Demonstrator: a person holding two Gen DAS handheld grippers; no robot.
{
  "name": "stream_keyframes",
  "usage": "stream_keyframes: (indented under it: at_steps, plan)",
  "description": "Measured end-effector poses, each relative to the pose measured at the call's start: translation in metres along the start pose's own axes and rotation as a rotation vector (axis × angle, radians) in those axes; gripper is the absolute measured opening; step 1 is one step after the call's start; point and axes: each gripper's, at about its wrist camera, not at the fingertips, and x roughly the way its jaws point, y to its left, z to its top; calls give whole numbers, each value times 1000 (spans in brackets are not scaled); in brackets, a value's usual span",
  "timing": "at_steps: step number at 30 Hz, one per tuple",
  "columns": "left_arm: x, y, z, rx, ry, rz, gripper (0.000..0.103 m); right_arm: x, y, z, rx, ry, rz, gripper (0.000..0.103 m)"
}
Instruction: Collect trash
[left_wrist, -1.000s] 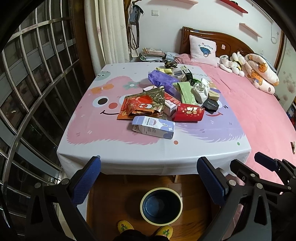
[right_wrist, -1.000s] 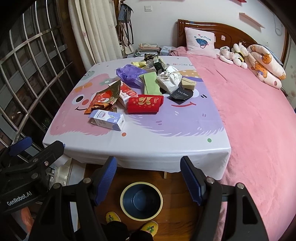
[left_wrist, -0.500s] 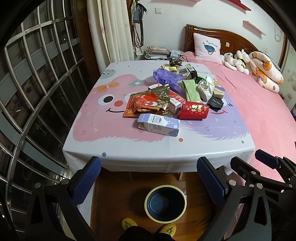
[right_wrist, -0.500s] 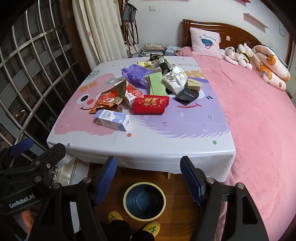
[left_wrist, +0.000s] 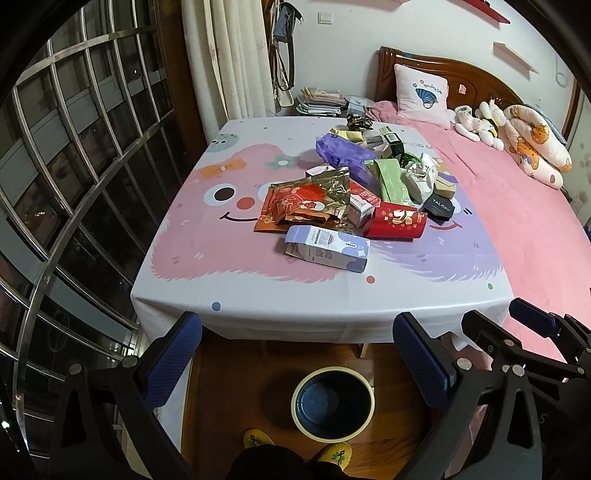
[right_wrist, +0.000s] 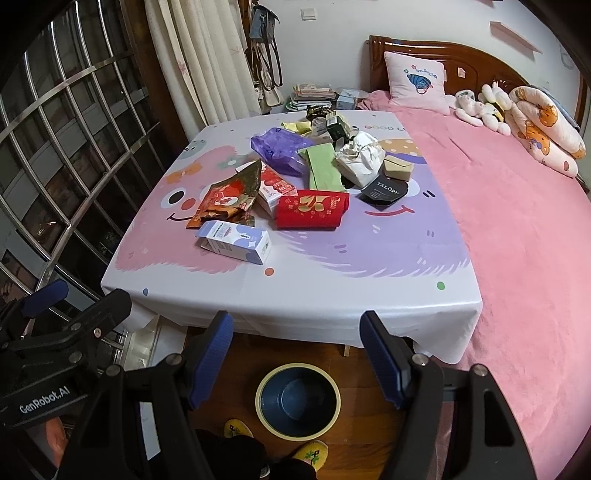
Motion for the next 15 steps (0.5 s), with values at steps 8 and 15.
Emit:
stream_keyframes:
  at_steps: [8,15]
  plan:
    - [7,14,8,-24,15,-48,102,12,10,11,-5,17,30,72]
    - [30,42,36,-26,-4,-29,102,34,20,29,31,38,12,72]
